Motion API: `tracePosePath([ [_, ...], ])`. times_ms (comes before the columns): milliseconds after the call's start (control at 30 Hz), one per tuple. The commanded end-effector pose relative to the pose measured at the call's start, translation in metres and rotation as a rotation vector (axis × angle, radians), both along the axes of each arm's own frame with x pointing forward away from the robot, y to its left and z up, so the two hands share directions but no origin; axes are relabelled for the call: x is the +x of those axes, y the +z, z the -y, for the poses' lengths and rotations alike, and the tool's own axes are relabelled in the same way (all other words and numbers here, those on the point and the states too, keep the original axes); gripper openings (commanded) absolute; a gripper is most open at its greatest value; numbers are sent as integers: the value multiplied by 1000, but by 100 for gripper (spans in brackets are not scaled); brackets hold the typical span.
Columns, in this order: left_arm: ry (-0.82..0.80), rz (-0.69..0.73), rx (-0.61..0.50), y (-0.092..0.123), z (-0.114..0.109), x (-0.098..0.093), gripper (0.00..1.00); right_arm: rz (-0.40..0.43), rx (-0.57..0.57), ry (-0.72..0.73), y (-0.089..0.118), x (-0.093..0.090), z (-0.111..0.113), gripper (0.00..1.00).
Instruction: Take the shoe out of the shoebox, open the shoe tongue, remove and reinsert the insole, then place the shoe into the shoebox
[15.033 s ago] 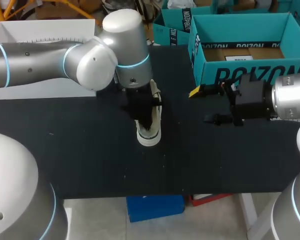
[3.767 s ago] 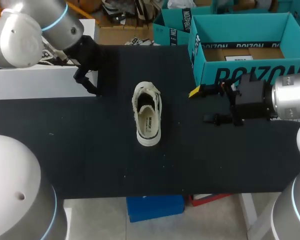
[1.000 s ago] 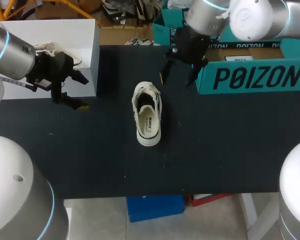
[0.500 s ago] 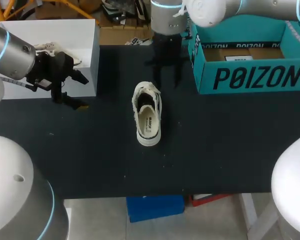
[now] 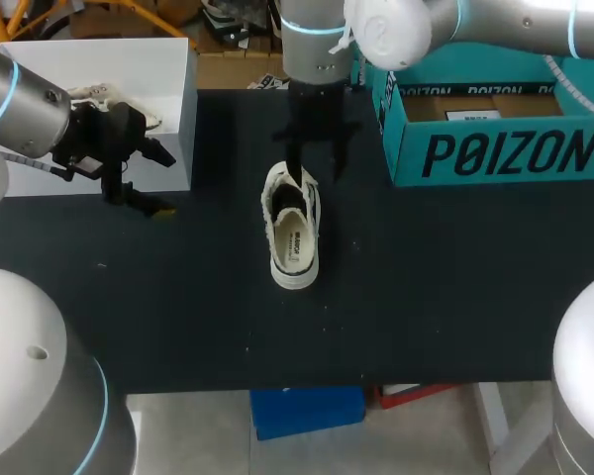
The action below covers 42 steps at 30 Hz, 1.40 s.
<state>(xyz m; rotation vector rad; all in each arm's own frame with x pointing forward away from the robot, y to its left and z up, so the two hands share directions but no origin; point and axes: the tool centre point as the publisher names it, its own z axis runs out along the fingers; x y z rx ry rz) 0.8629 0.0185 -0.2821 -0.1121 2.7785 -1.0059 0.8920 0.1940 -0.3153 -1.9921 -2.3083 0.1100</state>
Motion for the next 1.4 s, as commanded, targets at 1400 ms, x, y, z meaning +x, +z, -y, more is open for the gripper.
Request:
tracePosePath([
  [1400, 1, 4, 0, -1, 0, -1, 100, 31, 4, 41, -71, -3, 1, 48],
])
